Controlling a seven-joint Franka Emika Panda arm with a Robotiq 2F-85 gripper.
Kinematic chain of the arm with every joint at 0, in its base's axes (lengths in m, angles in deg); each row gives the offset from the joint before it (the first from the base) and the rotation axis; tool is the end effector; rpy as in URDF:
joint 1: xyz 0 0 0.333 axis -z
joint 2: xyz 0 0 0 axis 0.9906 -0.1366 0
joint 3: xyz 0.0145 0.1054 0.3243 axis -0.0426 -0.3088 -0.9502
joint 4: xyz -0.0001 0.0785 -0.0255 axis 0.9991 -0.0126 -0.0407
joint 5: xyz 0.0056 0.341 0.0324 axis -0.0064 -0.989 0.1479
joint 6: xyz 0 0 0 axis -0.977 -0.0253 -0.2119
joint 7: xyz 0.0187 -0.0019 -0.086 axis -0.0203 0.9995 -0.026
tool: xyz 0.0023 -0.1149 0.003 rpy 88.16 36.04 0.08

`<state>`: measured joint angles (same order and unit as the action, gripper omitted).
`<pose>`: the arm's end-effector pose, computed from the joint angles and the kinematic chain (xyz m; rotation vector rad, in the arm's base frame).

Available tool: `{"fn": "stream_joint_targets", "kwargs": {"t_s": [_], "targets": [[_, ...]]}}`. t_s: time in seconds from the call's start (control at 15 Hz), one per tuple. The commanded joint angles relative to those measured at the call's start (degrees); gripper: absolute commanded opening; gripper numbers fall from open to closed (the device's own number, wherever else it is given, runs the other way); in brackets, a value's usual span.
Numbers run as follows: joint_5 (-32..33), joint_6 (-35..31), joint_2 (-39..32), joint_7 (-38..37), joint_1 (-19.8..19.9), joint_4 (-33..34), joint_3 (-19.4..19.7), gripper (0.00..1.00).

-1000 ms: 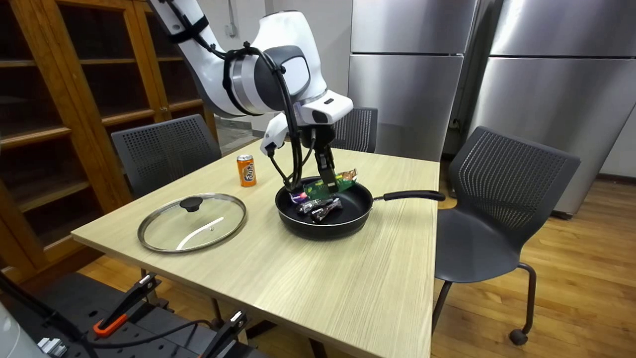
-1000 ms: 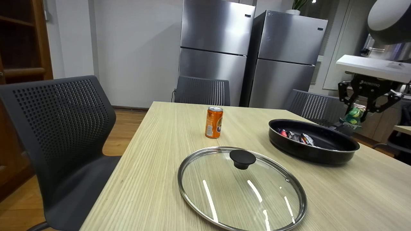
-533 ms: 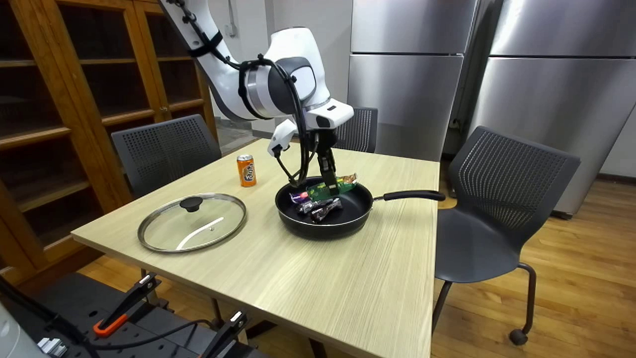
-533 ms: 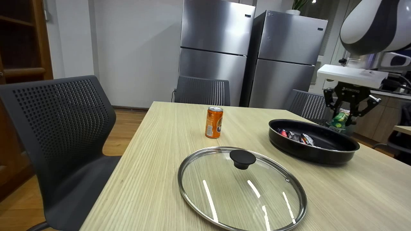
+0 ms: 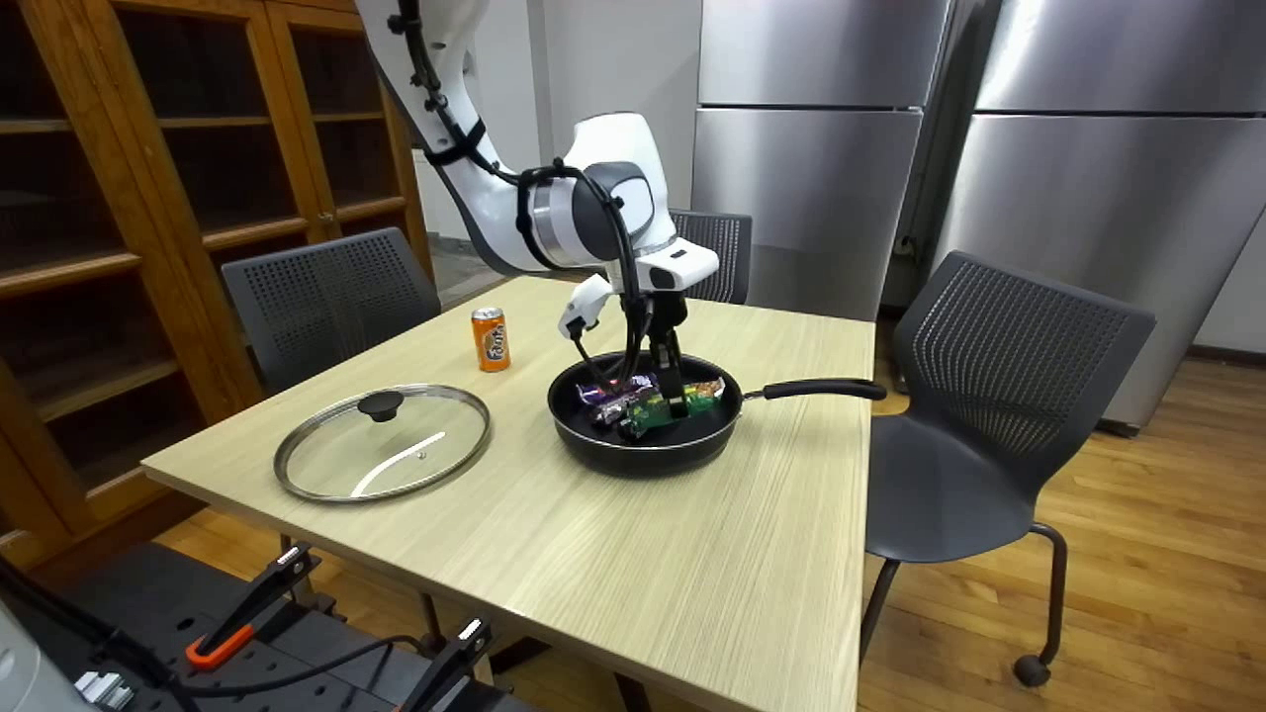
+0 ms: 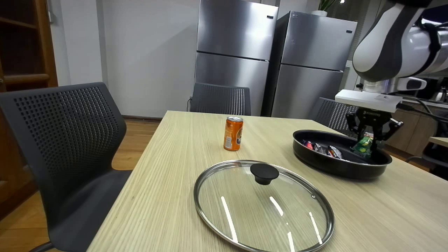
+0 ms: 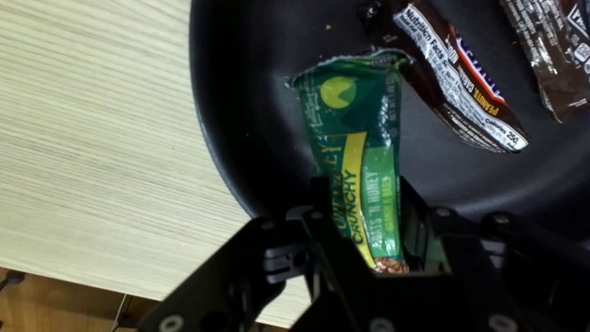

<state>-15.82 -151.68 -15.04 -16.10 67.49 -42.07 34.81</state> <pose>0.5575 -0.1138 0.2275 2.4622 -1.6215 0.2978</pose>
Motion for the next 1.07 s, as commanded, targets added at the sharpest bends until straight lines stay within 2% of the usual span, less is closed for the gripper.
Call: {"fn": "stream_joint_targets", "kwargs": {"t_s": [0.0, 0.4, 0.8, 0.87, 1.0], "targets": [[0.95, 3.74, -3.22, -1.93, 2.45, 4.88, -2.06, 0.12], [0.18, 4.94, -6.08, -1.11, 4.43, 7.76, -4.46, 0.12], [0.48, 5.43, -7.37, -1.10, 4.51, 8.45, -4.87, 0.12], [0.50, 5.39, -7.34, -1.06, 4.48, 8.31, -4.87, 0.58], [0.34, 4.91, -6.69, -0.69, 4.67, 7.52, -5.05, 0.70]]}}
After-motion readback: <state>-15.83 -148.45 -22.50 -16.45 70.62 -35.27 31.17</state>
